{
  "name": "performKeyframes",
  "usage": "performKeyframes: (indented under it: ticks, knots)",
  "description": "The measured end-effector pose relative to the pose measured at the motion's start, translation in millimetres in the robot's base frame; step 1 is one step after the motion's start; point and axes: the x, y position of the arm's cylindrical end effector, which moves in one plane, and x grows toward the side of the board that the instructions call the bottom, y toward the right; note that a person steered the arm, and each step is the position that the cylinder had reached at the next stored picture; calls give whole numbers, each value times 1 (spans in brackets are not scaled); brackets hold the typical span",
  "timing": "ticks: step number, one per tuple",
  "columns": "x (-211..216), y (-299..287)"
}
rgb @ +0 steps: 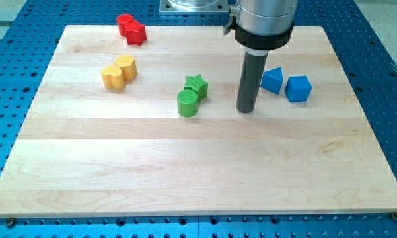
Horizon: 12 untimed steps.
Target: Place your arm at the top right of the red star
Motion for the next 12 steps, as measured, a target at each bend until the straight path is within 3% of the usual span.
performKeyframes:
  ticks: [2,3,4,8,12]
  knots:
    - [9,1]
    - [-29,-14]
    - [-107,-32]
    - [-241,-110]
    - [-240,-145]
